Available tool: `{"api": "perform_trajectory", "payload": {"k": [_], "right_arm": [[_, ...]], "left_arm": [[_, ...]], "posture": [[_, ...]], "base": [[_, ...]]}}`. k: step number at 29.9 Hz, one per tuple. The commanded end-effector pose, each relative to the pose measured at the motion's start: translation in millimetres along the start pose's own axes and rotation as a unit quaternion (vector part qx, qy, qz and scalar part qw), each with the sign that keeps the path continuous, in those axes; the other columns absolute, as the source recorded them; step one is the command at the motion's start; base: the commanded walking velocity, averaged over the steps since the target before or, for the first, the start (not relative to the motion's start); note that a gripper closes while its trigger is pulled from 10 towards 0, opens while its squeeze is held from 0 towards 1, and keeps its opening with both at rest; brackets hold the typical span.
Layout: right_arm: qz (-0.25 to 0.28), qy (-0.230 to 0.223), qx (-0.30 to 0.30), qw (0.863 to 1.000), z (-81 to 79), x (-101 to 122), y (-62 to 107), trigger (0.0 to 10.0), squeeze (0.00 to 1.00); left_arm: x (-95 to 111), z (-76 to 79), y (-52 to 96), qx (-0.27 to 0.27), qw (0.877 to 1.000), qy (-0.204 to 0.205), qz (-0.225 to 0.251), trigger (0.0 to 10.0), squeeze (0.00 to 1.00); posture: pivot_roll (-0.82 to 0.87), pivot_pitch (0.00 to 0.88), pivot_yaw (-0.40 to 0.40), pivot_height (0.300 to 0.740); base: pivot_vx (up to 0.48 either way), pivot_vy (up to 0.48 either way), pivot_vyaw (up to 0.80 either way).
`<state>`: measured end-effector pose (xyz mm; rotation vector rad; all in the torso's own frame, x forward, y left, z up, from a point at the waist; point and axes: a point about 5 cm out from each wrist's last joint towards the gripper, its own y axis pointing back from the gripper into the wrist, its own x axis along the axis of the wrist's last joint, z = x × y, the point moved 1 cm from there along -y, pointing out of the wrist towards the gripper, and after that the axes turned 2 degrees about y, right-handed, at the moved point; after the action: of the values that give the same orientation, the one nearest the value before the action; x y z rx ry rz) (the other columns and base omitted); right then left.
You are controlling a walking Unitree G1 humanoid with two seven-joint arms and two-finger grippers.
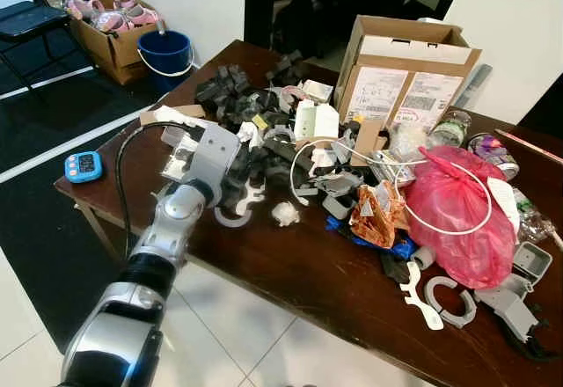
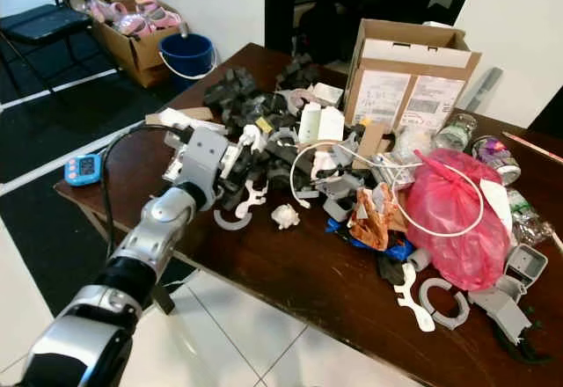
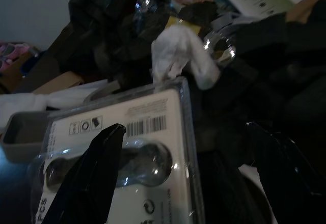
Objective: Picking trash to rubbish bin
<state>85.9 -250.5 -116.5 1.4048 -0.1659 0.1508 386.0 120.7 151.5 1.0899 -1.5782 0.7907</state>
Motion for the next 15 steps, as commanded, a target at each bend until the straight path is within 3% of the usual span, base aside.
{"api": "perform_trajectory", "payload": {"k": [1,15], "right_arm": [[-0.009,0.003,-0.003,1.0,3.9,-7.0,0.5,10.0,0.0],[-0.009,0.003,-0.003,1.0,3.7,-6.5,0.5,10.0,0.0]], "left_arm": [[-6.6,6.5,-0.8,-0.004,1.0,0.0,-0.017,10.0,0.0],[-13.2,2.5,-4.7,0.017,0.998,-0.024,-0.052,10.0,0.0]], "posture": [[0.1,0.157,-0.065,0.74],[0.09,0.151,-0.059,0.74]], "base": [[0.0,0.0,0.0],[0.0,0.0,0.0]]}}
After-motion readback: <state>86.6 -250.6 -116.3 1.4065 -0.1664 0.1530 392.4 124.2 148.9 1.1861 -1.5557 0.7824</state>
